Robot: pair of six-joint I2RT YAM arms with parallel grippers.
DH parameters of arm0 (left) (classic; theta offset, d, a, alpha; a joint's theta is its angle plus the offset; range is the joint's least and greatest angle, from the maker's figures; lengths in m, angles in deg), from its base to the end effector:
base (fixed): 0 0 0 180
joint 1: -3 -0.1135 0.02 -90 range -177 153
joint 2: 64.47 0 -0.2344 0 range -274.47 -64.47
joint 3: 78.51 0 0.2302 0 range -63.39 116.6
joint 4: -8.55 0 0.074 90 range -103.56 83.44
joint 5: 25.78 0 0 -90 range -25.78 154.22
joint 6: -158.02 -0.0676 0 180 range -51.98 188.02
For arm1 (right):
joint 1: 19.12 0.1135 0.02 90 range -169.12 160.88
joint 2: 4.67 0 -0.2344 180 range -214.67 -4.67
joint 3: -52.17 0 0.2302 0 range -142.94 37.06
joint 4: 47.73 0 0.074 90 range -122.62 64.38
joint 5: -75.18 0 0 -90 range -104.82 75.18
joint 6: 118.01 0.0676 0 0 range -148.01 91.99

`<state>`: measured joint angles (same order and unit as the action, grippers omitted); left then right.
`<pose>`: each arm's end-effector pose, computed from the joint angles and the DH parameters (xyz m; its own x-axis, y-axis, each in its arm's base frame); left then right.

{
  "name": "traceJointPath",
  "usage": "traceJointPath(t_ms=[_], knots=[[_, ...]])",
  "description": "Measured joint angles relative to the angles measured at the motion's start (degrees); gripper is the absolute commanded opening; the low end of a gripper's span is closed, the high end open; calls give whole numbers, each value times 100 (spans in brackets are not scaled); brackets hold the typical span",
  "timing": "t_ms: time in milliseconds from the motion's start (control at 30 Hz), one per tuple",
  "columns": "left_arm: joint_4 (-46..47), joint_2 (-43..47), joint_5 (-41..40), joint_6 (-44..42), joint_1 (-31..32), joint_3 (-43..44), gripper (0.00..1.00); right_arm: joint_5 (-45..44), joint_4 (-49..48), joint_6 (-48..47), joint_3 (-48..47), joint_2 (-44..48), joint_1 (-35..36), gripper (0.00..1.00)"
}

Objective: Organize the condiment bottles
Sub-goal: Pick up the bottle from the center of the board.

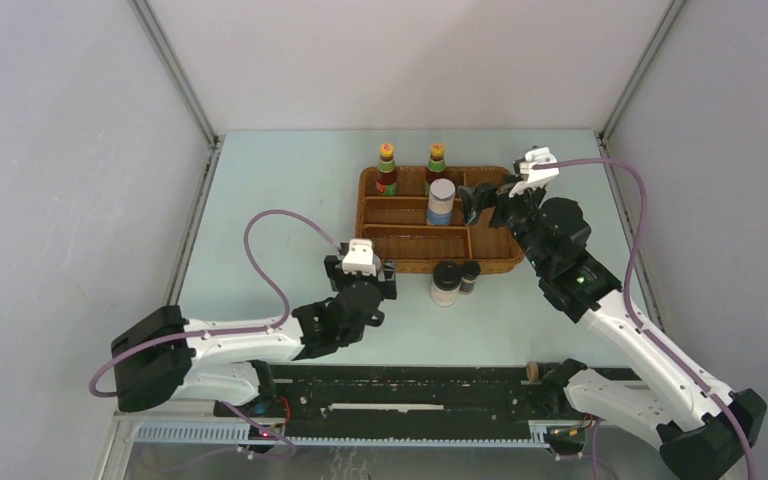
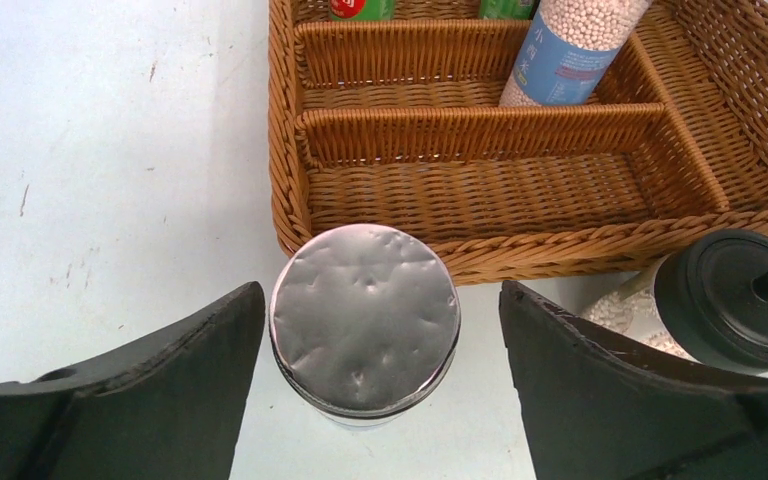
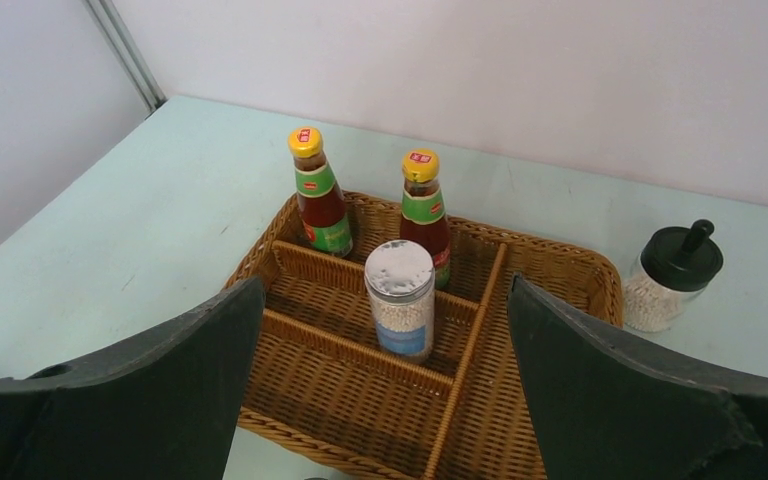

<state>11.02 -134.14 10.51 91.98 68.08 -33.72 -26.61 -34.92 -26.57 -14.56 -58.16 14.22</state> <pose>0.1559 -0.2063 0.1930 -0.2373 -0.0598 -0.9696 0.1384 0.9859 -0.0946 0.2121 0.1230 0.3557 -0.0030 0.0275 -0.9996 -0.3674 0.9297 0.0267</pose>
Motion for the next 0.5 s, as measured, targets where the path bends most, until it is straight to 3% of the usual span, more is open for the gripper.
traceJointPath(t_ms=[133,233,367,500], knots=[[90,-37,-120,2,-2,0,77,-24,13,9,35,66,35,100],[122,-55,-201,4,0,0,62,-44,37,26,94,155,46,100],[127,-55,-278,-11,0,0,34,-87,92,46,146,254,57,100],[116,-55,-313,4,0,0,27,-127,129,50,164,328,76,100]])
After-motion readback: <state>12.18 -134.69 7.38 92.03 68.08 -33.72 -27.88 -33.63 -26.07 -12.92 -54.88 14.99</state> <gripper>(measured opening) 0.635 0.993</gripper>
